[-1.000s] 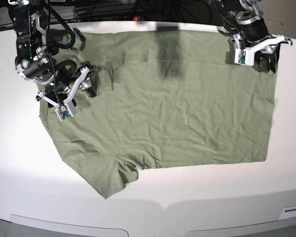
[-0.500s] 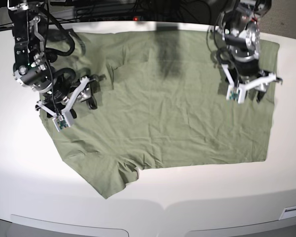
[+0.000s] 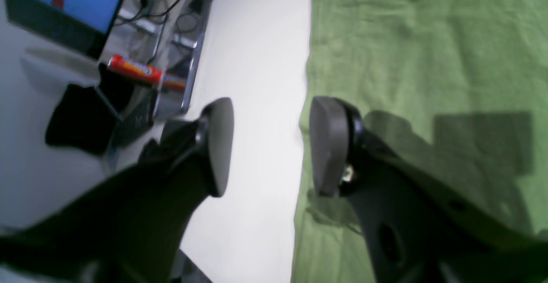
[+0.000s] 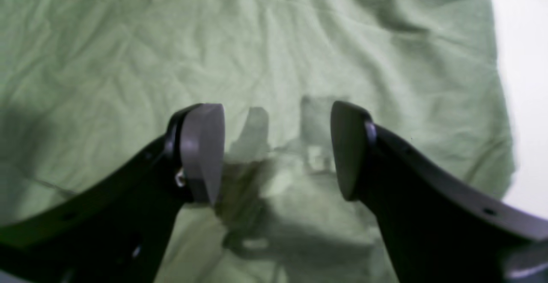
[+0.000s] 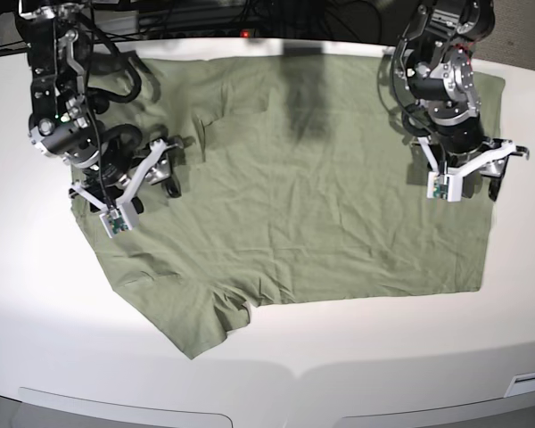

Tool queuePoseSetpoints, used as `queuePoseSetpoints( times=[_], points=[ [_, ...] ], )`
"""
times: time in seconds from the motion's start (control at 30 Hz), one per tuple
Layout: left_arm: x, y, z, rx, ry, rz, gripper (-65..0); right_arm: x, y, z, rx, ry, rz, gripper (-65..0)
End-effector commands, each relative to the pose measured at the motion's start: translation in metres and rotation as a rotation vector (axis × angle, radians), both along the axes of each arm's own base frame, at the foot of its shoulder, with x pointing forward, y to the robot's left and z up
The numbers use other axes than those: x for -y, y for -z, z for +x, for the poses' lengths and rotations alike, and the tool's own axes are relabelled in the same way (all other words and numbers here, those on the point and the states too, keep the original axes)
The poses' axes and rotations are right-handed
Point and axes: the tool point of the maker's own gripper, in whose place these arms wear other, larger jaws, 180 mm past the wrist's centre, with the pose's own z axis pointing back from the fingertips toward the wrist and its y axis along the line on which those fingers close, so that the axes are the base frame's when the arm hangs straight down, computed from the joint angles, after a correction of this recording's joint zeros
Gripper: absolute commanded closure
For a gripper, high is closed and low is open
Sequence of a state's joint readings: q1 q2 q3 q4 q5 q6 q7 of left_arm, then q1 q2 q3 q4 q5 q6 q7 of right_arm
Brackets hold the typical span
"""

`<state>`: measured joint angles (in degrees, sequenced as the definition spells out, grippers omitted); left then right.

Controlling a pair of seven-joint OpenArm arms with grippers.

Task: Fold the T-shirt properly

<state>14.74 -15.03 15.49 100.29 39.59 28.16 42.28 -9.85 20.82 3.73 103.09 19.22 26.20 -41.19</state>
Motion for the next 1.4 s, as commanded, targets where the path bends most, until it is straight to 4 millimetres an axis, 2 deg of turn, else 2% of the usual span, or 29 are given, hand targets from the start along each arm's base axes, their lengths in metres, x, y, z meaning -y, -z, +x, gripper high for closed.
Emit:
queuePoseSetpoints(
  times=[0.0,0.07,0.13,0.2,0.23,0.27,0.53,0.77,0.93,1.03,1.13,1.2,1.27,1.37],
  points=[
    [-0.002,-0.015,0.005,0.053,-0.001,0.022,-28.6,-0.001,-0.011,0.007,0.042,0.001,0.012,-38.6],
    [-0.002,-0.013,0.005,0.049,-0.005,0.018,-30.7,-0.007,-0.009,0.006,0.031,0.006,0.029,-38.6],
    [-0.002,-0.012,0.004,0.045,-0.007,0.007,-37.9,-0.012,-0.008,0.005,0.027,0.010,0.044,-39.0],
    [-0.001,-0.009,0.004,0.038,-0.010,-0.012,-46.4,-0.016,-0.005,0.003,0.007,0.012,0.052,-43.7],
    [-0.001,-0.008,0.004,0.036,-0.011,-0.019,-45.9,-0.016,-0.003,0.002,-0.003,0.012,0.051,-47.4],
    [-0.001,-0.008,0.004,0.036,-0.011,-0.021,-45.9,-0.016,-0.002,0.000,-0.012,0.012,0.048,-48.4],
    [-0.001,-0.022,0.008,0.077,0.017,0.068,-45.6,-0.016,-0.001,0.000,-0.017,0.013,0.047,-48.2],
    [0.000,-0.023,0.009,0.083,0.023,0.066,-45.6,-0.016,-0.002,0.001,-0.011,0.013,0.049,-48.1],
    [0.011,-0.031,0.017,0.140,0.093,0.061,-45.5,-0.021,-0.018,0.013,0.095,0.013,0.092,-48.1],
    [0.026,-0.033,0.029,0.181,0.165,-0.032,-45.5,-0.020,-0.023,0.021,0.104,0.012,0.085,-48.1],
    [0.050,-0.019,0.048,0.078,0.281,-0.132,-45.5,-0.017,-0.029,0.030,0.089,0.011,0.057,-48.1],
    [0.072,-0.017,0.064,0.015,0.390,-0.188,-45.5,-0.016,-0.038,0.040,0.110,0.010,0.053,-48.1],
    [0.085,-0.028,0.082,0.005,0.461,-0.234,-45.5,-0.016,-0.048,0.050,0.138,0.010,0.052,-48.1],
    [0.079,-0.059,0.116,0.080,0.469,-0.306,-45.5,-0.015,-0.057,0.060,0.148,0.009,0.039,-48.1]
  ],
)
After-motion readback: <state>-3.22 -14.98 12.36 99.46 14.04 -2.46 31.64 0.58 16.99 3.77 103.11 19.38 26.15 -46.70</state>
